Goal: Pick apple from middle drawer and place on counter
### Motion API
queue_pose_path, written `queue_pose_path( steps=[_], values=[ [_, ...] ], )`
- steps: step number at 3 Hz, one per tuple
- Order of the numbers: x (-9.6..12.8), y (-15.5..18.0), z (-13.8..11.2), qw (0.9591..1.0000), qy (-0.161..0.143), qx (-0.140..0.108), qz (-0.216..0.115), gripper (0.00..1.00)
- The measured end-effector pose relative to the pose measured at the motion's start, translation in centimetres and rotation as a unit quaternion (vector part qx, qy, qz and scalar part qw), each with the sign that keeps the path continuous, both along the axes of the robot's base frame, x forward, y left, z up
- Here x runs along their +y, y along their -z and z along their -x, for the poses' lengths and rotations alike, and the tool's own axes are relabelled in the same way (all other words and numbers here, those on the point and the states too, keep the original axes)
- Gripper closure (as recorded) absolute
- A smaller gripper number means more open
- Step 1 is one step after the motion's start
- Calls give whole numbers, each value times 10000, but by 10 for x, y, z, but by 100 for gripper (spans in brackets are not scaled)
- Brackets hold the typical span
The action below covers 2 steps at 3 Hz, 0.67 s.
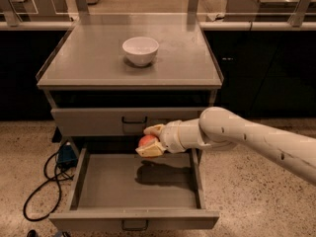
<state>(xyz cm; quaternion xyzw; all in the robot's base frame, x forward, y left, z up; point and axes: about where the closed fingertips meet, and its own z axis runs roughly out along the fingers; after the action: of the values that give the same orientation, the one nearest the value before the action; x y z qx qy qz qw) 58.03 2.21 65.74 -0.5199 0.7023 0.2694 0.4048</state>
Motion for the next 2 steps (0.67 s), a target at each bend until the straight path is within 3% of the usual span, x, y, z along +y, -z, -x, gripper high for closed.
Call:
queue_pose_path(
  steps=[1,2],
  values=[
    [0,0,0,10000,0,1,-1,100],
    [-7,-11,-4,9995,-50,113,-306,100]
  ],
)
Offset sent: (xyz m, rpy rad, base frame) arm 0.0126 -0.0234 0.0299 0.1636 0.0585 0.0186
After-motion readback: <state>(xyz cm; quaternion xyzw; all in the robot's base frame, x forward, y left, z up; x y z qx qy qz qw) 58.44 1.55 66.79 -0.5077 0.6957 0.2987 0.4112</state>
